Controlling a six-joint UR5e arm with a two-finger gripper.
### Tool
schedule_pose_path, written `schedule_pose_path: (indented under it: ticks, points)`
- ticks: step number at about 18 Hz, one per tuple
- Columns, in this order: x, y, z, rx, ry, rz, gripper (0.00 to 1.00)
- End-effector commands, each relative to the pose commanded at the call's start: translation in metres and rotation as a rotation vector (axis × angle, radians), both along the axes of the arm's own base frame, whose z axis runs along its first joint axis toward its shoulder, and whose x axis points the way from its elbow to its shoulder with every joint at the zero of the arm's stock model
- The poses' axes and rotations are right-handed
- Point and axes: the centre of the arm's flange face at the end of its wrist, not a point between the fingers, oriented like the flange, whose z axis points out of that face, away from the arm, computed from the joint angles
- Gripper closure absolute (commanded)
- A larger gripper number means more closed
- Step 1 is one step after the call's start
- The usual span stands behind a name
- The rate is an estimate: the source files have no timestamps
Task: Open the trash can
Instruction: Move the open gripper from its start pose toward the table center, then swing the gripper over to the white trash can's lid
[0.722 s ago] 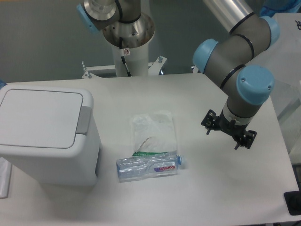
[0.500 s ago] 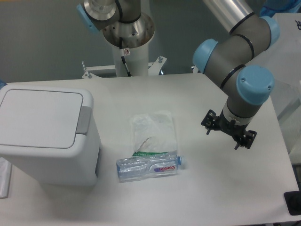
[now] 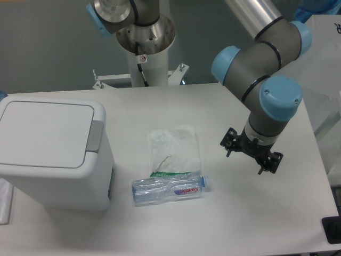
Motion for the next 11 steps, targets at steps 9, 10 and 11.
schedule_pose_path:
  ticks: [9, 10, 11]
  points:
    - [0.062, 0.055, 0.039, 0.156, -0.073, 0.109, 0.0]
    - [0.068, 0.056, 0.052, 0.195, -0.081, 0.118, 0.0]
    - [0.074, 0.057, 0.065, 0.23, -0.09, 0.131, 0.0]
